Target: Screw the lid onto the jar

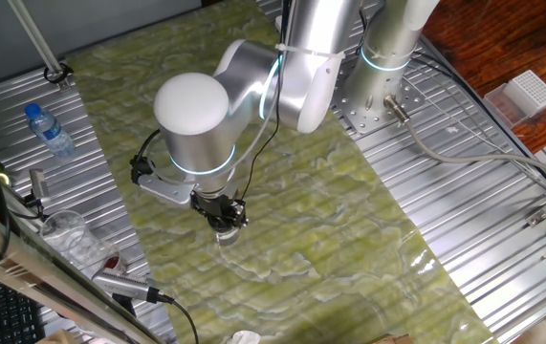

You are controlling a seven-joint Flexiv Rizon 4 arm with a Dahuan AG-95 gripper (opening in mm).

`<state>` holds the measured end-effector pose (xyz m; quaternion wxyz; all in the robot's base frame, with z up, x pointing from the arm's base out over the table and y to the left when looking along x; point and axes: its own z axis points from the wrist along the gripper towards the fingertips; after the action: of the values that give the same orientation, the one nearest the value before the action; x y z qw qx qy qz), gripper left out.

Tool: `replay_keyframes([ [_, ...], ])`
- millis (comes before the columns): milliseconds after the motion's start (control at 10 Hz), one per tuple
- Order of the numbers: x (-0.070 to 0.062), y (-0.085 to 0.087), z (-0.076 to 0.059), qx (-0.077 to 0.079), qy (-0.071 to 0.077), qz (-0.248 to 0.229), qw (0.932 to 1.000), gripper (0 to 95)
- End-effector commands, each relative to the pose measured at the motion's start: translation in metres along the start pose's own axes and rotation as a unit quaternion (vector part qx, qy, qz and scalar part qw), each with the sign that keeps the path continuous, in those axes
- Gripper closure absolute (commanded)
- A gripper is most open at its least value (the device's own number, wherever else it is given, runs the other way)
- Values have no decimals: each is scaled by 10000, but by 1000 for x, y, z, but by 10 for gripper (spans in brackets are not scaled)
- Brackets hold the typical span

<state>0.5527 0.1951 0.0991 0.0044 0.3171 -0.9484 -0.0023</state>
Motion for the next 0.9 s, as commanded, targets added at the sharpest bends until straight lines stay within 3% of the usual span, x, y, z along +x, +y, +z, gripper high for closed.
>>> replay_keyframes([
  [100,0,0,0,3,-21,247,9997,950],
  [600,0,0,1,8,-143,981,9951,950],
  [900,0,0,1,-3,-152,1544,9879,950],
])
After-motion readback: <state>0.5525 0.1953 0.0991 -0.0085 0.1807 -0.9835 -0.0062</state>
